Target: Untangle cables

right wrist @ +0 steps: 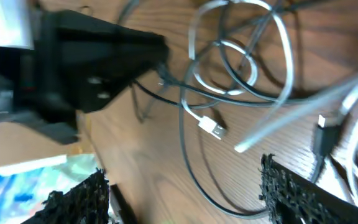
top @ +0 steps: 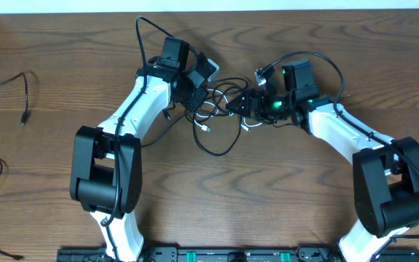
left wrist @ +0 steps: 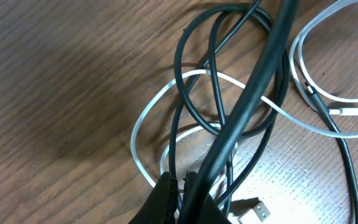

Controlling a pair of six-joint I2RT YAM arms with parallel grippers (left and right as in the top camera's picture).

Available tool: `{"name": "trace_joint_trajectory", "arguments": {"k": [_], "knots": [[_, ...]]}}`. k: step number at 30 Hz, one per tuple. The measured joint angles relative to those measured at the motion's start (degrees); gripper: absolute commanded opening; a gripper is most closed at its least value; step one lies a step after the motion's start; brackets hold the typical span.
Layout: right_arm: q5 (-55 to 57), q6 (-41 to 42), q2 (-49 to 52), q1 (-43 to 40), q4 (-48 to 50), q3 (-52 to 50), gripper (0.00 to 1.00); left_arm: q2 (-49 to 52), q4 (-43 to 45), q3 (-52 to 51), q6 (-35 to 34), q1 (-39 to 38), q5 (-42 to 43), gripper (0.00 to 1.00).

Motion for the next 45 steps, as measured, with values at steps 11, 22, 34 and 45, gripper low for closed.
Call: {"name": "trace_joint_trajectory", "arguments": {"k": [11,22,34,45], "knots": [[10.19,0.17,0.02,1.95,0.46,0.0,0.82,0.0,0.26,0.0,0.02,0.11,-0.04,0.08],[14.14,1.88,4.52,5.2,8.35,0.0,0.77,0.0,1.29,0.0,0.0,0.11,-0.04,0.08],[12.02,2.8,9.29,5.4,21.97,-0.17,0.01,0.0,1.53,0.0,0.0,0.11,-0.09,0.08],[-0.61,0.63,9.29,3.48,26.51,-0.17,0.01,0.0,1.53,0.0,0.0,0.57,-0.2,0.08]]}}
